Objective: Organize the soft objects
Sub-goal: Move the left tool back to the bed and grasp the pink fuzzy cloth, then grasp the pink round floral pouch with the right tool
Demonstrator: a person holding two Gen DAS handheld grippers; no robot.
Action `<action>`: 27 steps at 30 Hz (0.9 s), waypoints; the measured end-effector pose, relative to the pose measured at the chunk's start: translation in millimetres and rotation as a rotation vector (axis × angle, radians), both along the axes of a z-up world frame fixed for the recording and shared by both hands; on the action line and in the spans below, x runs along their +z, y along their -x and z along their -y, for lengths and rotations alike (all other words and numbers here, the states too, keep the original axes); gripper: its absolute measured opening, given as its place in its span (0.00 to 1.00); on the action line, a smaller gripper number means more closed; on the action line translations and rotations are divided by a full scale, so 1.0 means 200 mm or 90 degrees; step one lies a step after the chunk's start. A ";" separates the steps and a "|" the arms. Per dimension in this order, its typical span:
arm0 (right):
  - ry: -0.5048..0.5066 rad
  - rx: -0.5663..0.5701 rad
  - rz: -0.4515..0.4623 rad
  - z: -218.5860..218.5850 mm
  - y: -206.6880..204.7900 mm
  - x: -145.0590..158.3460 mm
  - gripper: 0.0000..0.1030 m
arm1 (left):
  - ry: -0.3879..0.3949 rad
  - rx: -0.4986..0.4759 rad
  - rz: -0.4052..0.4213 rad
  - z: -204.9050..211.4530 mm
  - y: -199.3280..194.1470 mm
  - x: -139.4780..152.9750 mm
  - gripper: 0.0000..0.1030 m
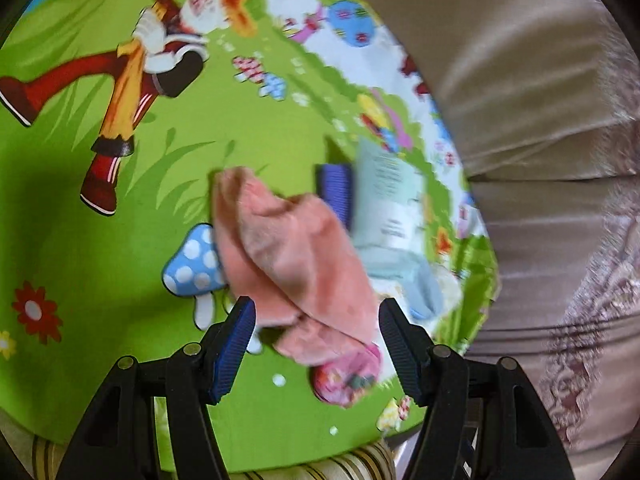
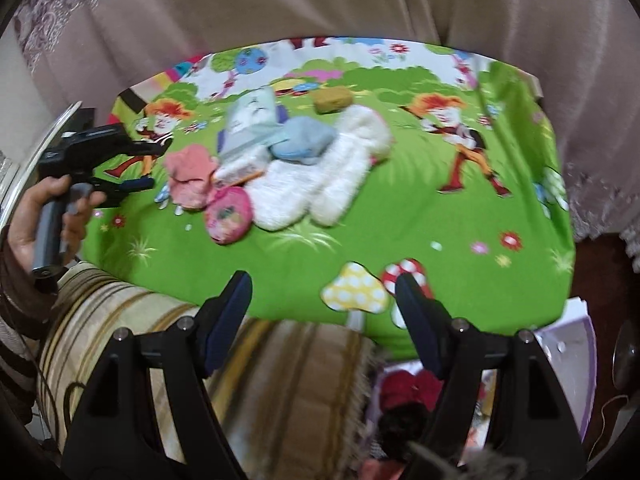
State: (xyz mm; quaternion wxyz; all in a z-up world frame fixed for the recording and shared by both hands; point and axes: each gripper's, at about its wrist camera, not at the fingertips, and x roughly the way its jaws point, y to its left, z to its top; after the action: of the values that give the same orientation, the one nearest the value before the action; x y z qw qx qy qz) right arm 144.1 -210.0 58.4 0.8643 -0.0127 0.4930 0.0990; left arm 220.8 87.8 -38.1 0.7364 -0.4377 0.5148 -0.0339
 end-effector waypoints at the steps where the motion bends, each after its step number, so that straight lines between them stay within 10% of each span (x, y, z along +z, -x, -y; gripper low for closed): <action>1: -0.002 0.008 -0.003 -0.03 -0.02 0.00 0.75 | -0.005 0.006 -0.014 0.00 -0.02 -0.03 0.63; 12: -0.012 0.088 -0.050 -0.30 -0.21 -0.15 0.75 | 0.008 -0.016 -0.035 0.09 -0.15 -0.16 0.72; 17: -0.014 0.118 -0.073 -0.41 -0.30 -0.23 0.75 | -0.005 -0.058 -0.017 0.13 -0.18 -0.17 0.21; 27: 0.017 0.142 -0.106 -0.58 -0.44 -0.40 0.75 | -0.035 -0.058 0.091 0.03 -0.04 0.08 0.14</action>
State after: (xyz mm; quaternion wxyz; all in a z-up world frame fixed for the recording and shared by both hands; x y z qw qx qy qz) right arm 232.0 -94.7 -21.0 0.8038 -0.0712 0.5597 0.1887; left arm 228.6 80.9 -21.5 0.7808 -0.3897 0.4810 -0.0842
